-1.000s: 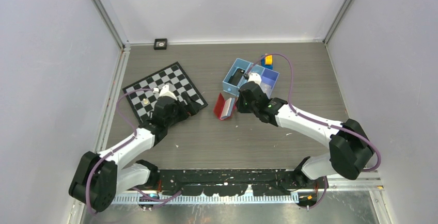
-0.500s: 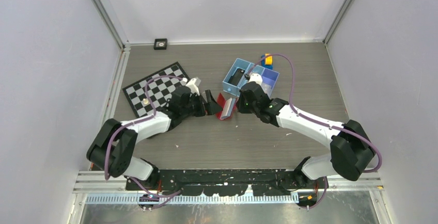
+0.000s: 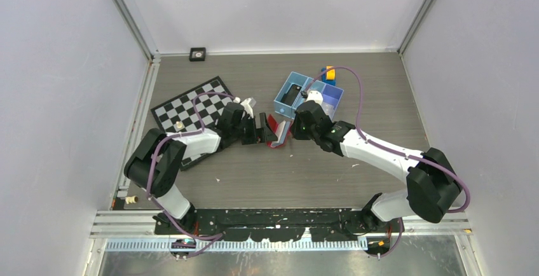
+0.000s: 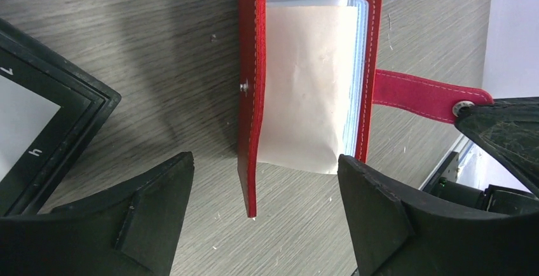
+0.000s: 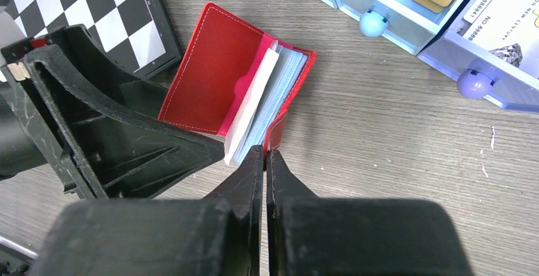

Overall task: Take the credit cards out of the card holder
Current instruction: Open the card holder.

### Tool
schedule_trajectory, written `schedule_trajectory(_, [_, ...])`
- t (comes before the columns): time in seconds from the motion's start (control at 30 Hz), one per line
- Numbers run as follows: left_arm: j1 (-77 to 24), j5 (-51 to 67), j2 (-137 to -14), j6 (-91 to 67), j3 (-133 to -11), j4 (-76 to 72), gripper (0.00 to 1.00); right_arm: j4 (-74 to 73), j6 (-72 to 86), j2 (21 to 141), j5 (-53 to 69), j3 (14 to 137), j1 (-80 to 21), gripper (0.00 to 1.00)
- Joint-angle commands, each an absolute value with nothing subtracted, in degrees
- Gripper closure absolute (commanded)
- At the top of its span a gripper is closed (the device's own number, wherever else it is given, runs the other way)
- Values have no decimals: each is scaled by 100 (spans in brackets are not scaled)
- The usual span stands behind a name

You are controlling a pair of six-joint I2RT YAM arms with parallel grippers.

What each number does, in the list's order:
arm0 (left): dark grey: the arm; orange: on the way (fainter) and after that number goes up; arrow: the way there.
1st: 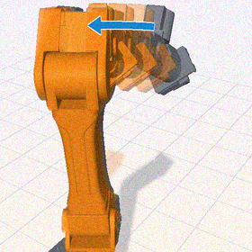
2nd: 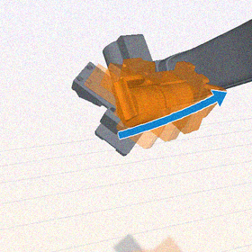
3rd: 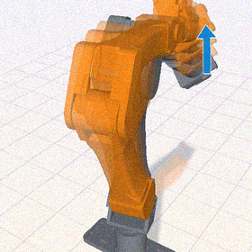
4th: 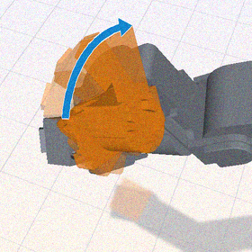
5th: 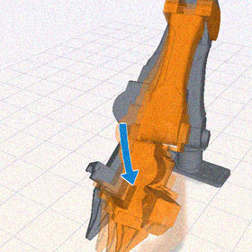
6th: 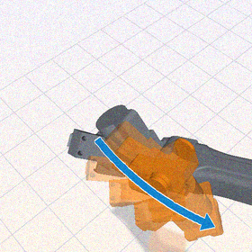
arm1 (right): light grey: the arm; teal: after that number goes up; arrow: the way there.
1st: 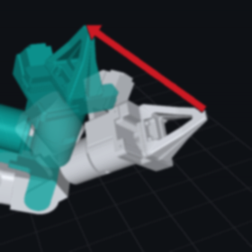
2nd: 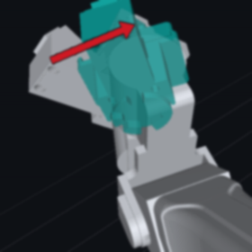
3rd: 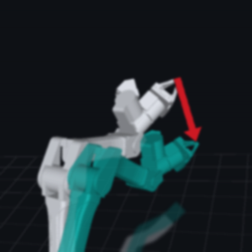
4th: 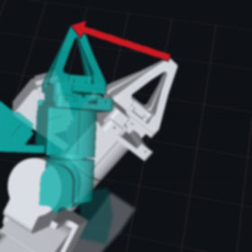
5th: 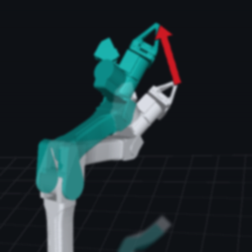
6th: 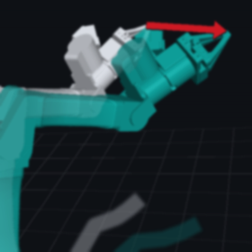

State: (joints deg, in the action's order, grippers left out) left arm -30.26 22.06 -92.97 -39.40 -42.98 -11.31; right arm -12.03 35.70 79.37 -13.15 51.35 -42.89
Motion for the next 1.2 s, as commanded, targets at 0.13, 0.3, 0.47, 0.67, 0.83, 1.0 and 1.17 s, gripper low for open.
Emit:
schedule_trajectory(0.13, [-3041, 2434, -9272, -3800, -4427, -1402, 8, -987, 3629, 7799, -1318, 5185, -4269, 100])
schedule_trajectory(0.3, [-3049, 2609, -9459, -3825, -4539, -1394, 8, -990, 3621, 7817, -1301, 5186, -4268, 100])
schedule_trajectory(0.47, [-3094, 2562, -9565, -3769, -4681, -1104, 6, -993, 3620, 7838, -1275, 5203, -4264, 99])
schedule_trajectory(0.67, [-3234, 2321, -9630, -3537, -4930, -594, 9, -992, 3621, 7831, -1274, 5203, -4264, 100])
schedule_trajectory(0.83, [-3230, 2168, -9636, -3550, -4961, -456, 24, -1039, 3636, 7815, -1355, 5203, -4258, 100])
schedule_trajectory(1.0, [-3144, 2239, -9634, -3688, -4867, -582, 46, -1131, 3701, 7764, -1585, 5191, -4247, 100])
schedule_trajectory(1.17, [-2925, 2387, -9481, -3932, -4573, -1020, 66, -1167, 3823, 7837, -1576, 5182, -4118, 99])
